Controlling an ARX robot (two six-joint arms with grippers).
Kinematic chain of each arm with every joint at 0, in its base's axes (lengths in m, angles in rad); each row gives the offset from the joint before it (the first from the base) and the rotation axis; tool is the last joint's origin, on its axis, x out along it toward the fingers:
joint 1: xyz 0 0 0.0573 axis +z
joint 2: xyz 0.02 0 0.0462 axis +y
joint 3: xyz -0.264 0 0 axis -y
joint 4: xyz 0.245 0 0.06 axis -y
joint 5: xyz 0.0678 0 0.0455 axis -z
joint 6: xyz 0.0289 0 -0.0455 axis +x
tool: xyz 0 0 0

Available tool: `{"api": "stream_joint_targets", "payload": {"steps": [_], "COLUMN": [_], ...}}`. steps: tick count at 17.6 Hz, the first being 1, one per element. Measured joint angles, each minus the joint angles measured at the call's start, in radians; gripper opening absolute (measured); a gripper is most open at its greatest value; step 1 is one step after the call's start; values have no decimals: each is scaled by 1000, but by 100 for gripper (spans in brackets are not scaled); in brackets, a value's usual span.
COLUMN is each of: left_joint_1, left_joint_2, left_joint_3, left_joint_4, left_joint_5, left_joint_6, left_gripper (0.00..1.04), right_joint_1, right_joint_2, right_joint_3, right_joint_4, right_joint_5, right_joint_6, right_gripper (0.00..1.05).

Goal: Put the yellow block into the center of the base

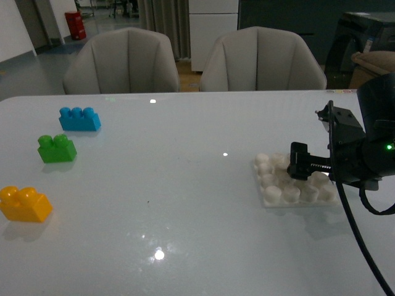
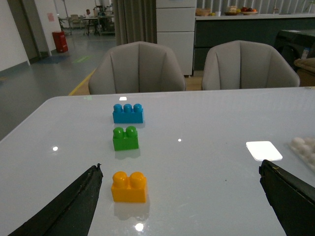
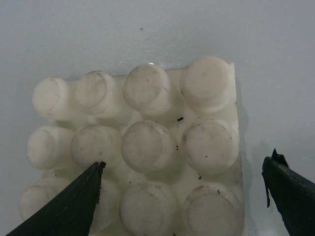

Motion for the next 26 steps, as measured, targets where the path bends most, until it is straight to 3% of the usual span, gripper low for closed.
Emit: {"api": "stream_joint_targets", "payload": {"steps": [7,10,26], "left_joint_1": [0,0,0], "left_joint_2": [0,0,0], "left_joint_3": [0,0,0], "left_joint_4": [0,0,0], "left_joint_5": [0,0,0], "left_joint_6": [0,0,0], "left_gripper": [98,98,98], "right_joint_1": [47,182,246], "right_joint_2": [-1,-6,61], "right_joint_3": [3,19,156], "right_joint_4": [-9,-34,-92], "right_joint_5": [4,18,77], "right_joint_6": [19,207,221], "right_gripper": [98,98,98]}}
